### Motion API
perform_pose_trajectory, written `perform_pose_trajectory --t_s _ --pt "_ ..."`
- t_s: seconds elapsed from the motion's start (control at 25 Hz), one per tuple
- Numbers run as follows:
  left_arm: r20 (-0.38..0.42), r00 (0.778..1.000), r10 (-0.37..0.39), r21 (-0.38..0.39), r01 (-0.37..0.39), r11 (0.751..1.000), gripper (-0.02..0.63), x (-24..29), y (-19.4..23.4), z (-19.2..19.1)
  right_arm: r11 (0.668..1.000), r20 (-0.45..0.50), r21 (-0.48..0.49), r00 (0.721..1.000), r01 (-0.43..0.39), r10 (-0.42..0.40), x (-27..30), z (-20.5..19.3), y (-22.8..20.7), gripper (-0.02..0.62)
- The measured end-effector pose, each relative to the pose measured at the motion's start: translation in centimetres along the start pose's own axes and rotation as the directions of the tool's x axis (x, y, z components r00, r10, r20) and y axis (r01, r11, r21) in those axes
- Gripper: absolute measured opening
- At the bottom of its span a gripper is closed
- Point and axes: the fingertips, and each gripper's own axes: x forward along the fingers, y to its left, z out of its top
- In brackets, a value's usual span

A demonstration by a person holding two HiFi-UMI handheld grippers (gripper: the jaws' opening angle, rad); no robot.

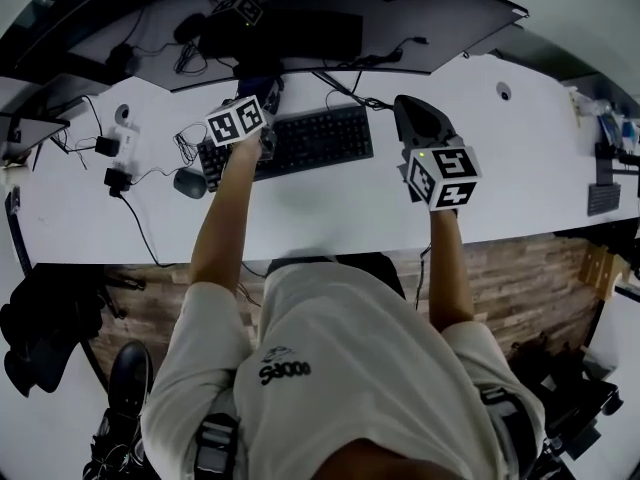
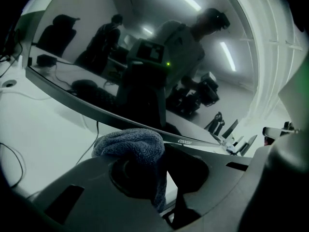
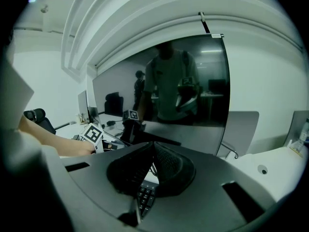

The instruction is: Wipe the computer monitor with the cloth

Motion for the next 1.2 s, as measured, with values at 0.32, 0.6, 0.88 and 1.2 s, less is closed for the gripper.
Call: perform_pose_trajectory --t_s 0.32,0.6,0.88,1.2 --pt "0.011 0.996 -0.085 -0.085 0.086 0.993 0.074 2.9 -4.7 -1.2 0.999 0.017 0.005 0.999 0.035 -0.035 -0.8 -1.0 -3.3 0.000" --pt "0.021 0.999 -0.042 -0.118 0.044 0.992 0.074 5.7 -8.7 -2.6 1.000 0.025 -0.017 1.000 -0.015 0.016 -2.7 -1.6 -9.1 0.000" --pt "0.019 0.999 -0.026 -0.146 0.028 0.989 0.074 9.2 -14.8 -4.3 0.998 0.034 -0.024 0.998 -0.053 0.054 -4.9 -1.7 -15.3 0.000" --pt "0.014 0.999 -0.029 -0.159 0.031 0.987 0.074 12.5 -19.8 -5.8 0.998 0.037 -0.017 0.997 -0.062 0.063 -7.0 -2.9 -20.7 0.000"
